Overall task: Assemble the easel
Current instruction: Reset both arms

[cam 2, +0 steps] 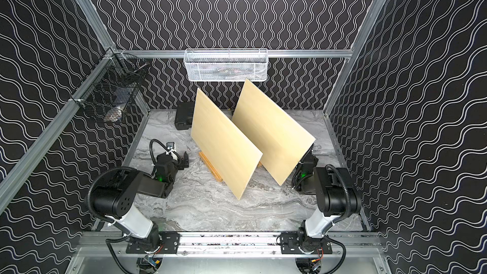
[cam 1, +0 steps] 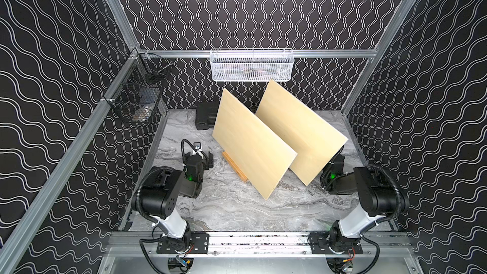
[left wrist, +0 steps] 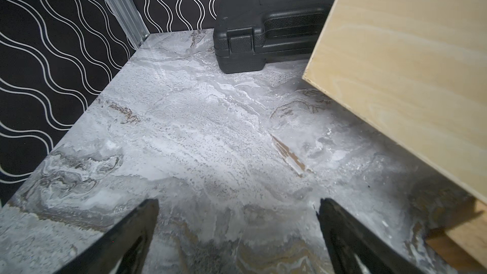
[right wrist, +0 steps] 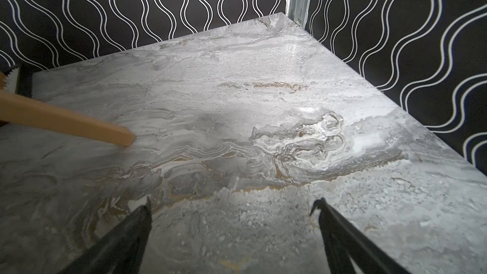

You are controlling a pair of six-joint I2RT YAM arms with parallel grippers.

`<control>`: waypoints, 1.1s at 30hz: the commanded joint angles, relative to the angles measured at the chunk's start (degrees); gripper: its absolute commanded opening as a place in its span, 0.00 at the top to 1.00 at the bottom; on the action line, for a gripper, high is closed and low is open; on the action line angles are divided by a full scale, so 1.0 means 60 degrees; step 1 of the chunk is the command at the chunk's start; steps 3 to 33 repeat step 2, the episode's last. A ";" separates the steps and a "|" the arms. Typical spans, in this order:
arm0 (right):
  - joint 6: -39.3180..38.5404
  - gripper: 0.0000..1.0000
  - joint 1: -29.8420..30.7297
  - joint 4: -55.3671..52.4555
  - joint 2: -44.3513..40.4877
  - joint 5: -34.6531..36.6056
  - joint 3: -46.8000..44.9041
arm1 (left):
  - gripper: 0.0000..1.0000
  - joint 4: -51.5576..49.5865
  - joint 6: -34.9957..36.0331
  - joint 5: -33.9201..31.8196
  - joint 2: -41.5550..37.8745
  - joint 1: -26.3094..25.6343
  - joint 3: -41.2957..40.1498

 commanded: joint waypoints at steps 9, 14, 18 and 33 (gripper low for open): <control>-0.0091 0.00 0.0012 0.0287 -0.0015 0.0071 0.0019 | 0.01 0.0498 -0.0035 -0.0070 0.0045 0.0012 -0.0011; -0.0091 0.00 0.0012 0.0287 -0.0015 0.0071 0.0019 | 0.01 0.0498 -0.0035 -0.0070 0.0045 0.0012 -0.0011; -0.0091 0.00 0.0012 0.0287 -0.0015 0.0071 0.0019 | 0.01 0.0498 -0.0035 -0.0070 0.0045 0.0012 -0.0011; -0.0091 0.00 0.0012 0.0287 -0.0015 0.0071 0.0019 | 0.01 0.0498 -0.0035 -0.0070 0.0045 0.0012 -0.0011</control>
